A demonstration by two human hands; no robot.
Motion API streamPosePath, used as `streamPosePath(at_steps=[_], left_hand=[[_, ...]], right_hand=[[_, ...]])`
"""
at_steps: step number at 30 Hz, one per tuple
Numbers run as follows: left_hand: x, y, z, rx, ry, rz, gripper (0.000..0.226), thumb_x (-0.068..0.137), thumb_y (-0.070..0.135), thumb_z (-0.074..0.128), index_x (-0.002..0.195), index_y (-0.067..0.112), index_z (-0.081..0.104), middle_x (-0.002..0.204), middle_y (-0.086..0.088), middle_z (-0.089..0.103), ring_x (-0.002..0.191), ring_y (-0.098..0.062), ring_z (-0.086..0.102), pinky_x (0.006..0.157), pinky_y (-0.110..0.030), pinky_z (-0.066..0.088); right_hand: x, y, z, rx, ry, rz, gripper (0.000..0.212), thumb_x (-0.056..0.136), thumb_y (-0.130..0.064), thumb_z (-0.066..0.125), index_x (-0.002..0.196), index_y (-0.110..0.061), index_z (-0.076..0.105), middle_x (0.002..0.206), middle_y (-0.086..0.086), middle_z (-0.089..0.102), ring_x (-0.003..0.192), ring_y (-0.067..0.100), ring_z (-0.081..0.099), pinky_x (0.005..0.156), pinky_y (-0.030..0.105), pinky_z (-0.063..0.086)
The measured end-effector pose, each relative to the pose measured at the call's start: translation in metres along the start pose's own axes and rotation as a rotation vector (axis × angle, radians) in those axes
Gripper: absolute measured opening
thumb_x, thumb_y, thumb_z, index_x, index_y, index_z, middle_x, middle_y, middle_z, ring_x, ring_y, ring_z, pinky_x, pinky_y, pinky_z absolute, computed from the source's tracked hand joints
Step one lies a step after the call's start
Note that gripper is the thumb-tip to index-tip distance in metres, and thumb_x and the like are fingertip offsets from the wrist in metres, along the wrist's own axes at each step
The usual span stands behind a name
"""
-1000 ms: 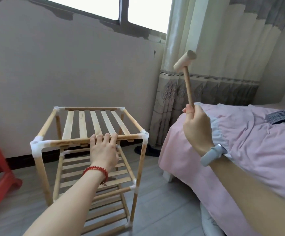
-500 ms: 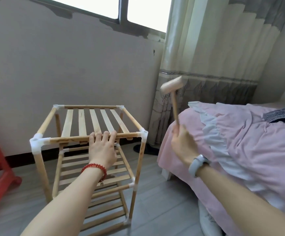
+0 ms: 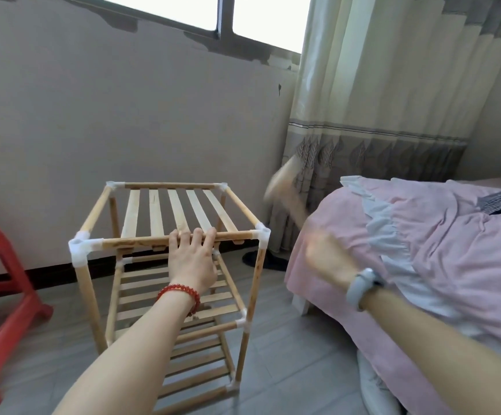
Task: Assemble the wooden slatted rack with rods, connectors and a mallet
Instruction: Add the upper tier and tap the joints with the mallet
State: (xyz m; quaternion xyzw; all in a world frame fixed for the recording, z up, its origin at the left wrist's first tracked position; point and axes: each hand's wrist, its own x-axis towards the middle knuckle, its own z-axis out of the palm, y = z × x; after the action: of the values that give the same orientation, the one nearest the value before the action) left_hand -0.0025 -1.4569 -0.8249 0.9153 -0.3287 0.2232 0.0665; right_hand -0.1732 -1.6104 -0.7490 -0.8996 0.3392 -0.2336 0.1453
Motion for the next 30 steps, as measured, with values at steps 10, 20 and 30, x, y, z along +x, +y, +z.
streamPosePath(at_steps=[10,20,30], left_hand=[[0.002,-0.001,-0.01,-0.217,-0.09,0.055,0.062,0.094,0.038,0.044,0.149,0.02,0.023,0.152,-0.002,0.028,0.144,-0.024,0.014,0.118,-0.044,0.003],[-0.059,-0.184,-0.008,-0.782,0.117,-0.699,0.058,0.091,0.028,0.059,0.141,0.011,0.038,0.14,-0.009,0.047,0.13,-0.028,0.041,0.106,-0.048,0.034],[-0.058,-0.192,0.009,-0.915,0.041,-0.454,0.021,0.098,0.023,0.047,0.105,0.019,0.067,0.07,0.006,0.06,0.06,-0.009,0.051,0.05,-0.019,0.034]], right_hand=[[-0.006,-0.025,-0.02,0.293,0.124,-0.165,0.029,0.102,-0.031,0.034,0.092,-0.016,0.057,0.068,-0.004,0.052,0.069,0.02,0.052,0.063,0.032,0.039],[-0.017,-0.153,0.021,0.114,-0.274,-0.484,0.041,0.102,-0.033,0.034,0.09,-0.008,0.064,0.068,0.0,0.055,0.062,0.015,0.052,0.061,0.03,0.043],[-0.071,-0.226,0.084,-0.016,-0.291,-0.407,0.039,0.101,-0.035,0.031,0.107,-0.009,0.059,0.087,0.007,0.062,0.075,0.021,0.058,0.074,0.043,0.052]])
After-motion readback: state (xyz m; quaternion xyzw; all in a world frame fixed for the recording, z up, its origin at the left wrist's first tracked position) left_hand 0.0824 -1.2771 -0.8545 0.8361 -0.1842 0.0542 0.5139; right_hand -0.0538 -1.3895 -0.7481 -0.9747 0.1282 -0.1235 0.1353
